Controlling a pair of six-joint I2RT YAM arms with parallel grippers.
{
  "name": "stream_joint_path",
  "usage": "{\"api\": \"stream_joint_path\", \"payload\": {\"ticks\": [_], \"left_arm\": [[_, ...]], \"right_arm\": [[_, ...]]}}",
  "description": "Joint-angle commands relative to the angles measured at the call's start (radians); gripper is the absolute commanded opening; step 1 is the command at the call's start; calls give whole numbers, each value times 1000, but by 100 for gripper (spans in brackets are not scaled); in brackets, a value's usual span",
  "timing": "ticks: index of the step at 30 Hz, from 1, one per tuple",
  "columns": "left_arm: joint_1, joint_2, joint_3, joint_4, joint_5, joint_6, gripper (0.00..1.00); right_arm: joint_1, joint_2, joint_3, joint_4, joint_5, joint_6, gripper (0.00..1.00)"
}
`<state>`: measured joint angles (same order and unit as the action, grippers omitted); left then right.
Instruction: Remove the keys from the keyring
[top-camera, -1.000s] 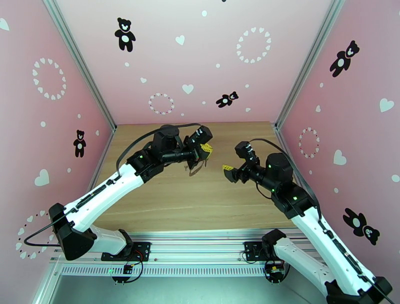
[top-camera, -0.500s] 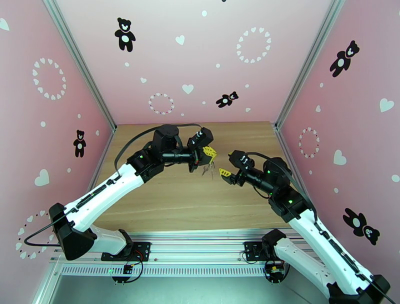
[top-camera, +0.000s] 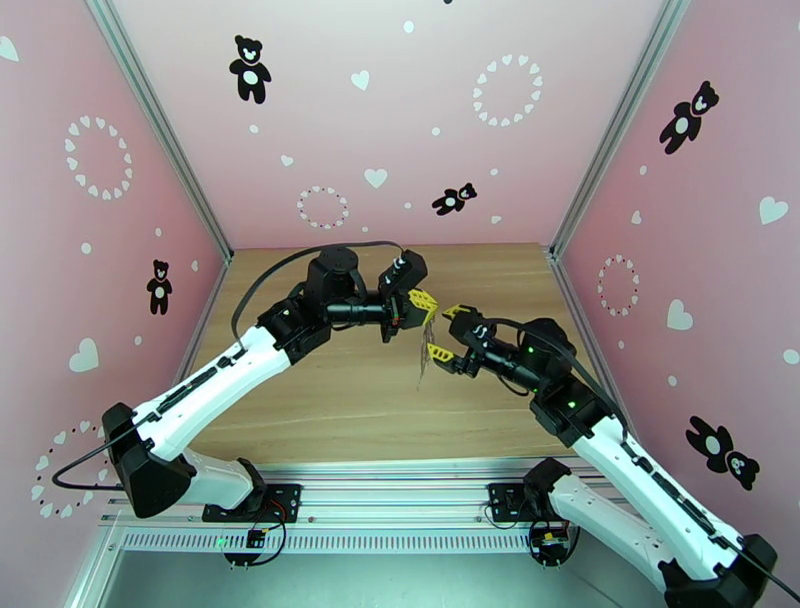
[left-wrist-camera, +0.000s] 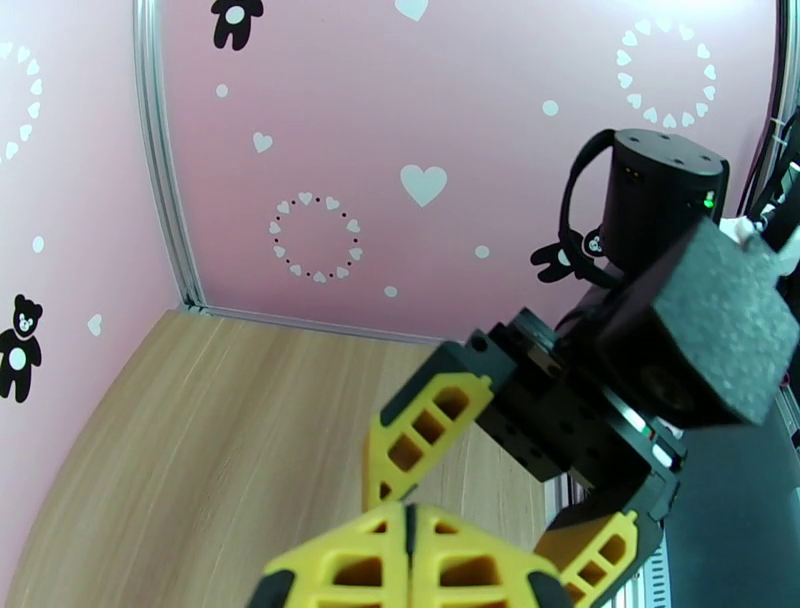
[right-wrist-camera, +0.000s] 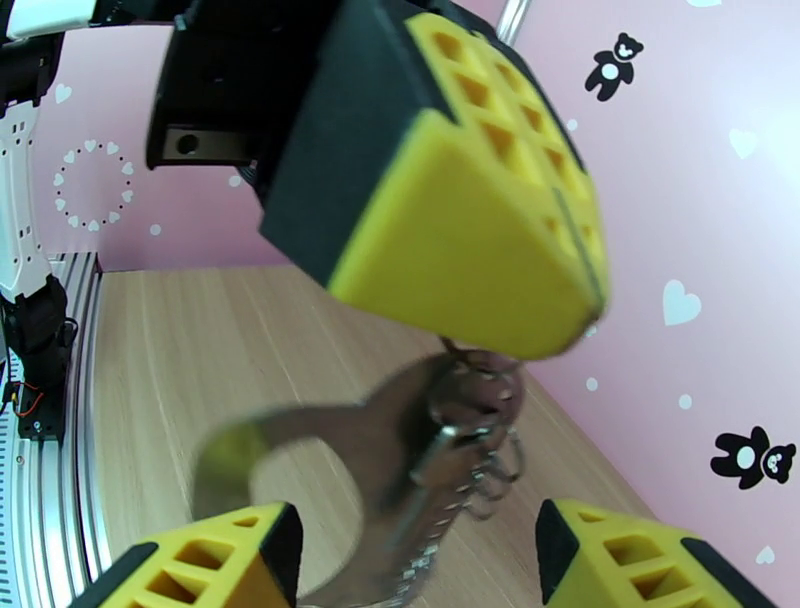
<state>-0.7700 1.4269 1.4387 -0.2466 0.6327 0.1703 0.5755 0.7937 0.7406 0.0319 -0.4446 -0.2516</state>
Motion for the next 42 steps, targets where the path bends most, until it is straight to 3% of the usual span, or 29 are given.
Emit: {"api": "stream_joint_path", "payload": {"ticks": [1,19,35,42], "left_arm": [[0,10,26,48,21,-31,0],[0,19,40,32,41,-32,0],[0,18,40,35,44,-38,0],[0,8,32,27,21,-32,0]], "right_arm": [[10,11,-5,36,35,-10,65],[11,42,71,0,84,-53,41],[11,79,108,-10,83,-49,29],[11,67,113,-8,100,-49,17]]}}
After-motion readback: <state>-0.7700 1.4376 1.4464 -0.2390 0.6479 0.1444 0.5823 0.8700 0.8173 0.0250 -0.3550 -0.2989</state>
